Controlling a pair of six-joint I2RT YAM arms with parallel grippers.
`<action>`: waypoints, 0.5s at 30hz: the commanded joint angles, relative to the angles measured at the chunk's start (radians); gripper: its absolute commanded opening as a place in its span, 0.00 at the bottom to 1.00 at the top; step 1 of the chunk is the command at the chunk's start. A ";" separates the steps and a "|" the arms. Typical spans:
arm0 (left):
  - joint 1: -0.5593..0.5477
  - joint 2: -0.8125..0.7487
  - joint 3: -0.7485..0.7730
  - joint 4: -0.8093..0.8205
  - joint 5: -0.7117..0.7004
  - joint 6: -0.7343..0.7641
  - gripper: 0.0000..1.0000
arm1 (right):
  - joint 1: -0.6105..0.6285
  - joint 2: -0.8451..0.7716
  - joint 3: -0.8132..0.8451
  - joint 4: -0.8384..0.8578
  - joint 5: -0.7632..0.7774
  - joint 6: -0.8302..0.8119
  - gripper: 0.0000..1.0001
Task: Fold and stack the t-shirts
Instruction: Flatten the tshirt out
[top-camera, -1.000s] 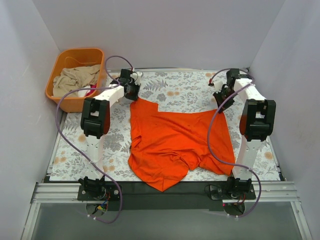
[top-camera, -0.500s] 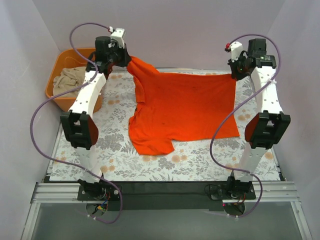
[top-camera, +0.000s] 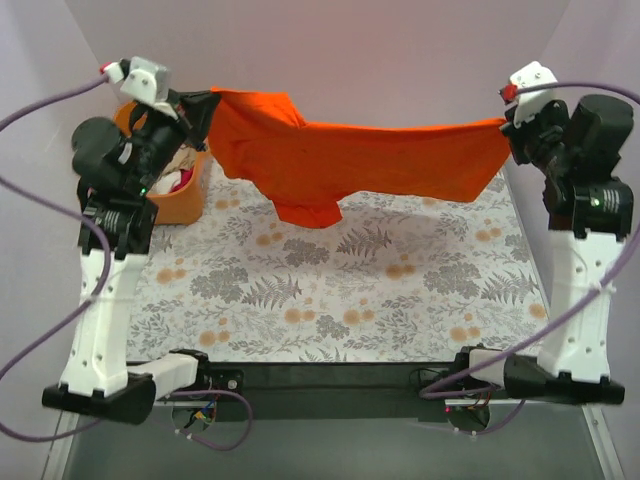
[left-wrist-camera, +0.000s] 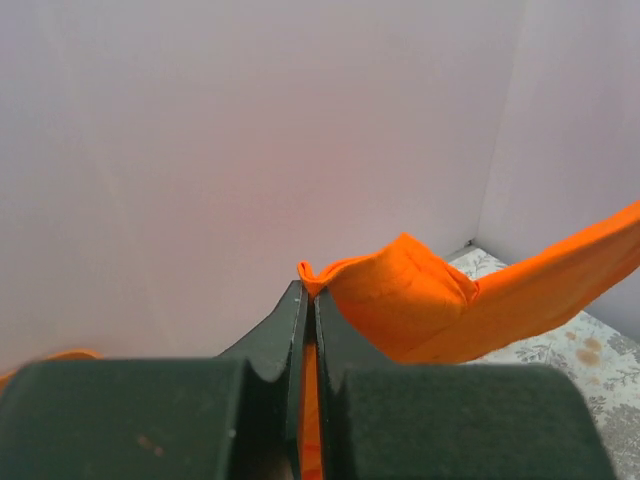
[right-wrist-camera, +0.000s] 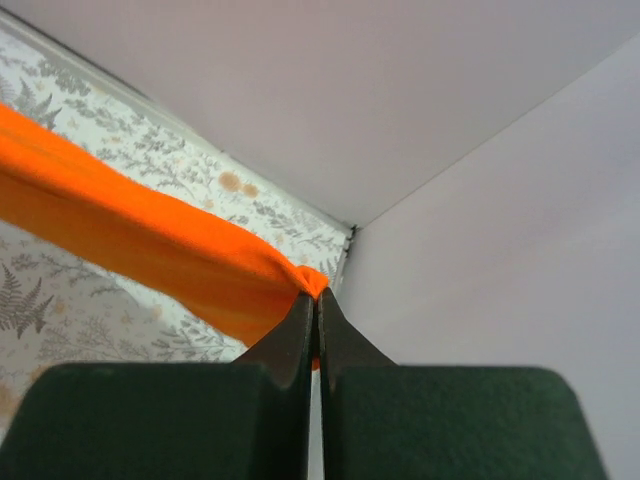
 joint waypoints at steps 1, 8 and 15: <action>0.002 -0.141 -0.051 0.030 0.003 0.043 0.00 | -0.005 -0.155 -0.082 0.128 0.032 -0.015 0.01; 0.002 -0.321 -0.077 0.031 -0.040 0.053 0.00 | -0.005 -0.335 -0.111 0.185 0.046 -0.004 0.01; 0.002 -0.324 -0.040 0.016 -0.037 0.053 0.00 | -0.005 -0.315 -0.041 0.193 0.041 -0.006 0.01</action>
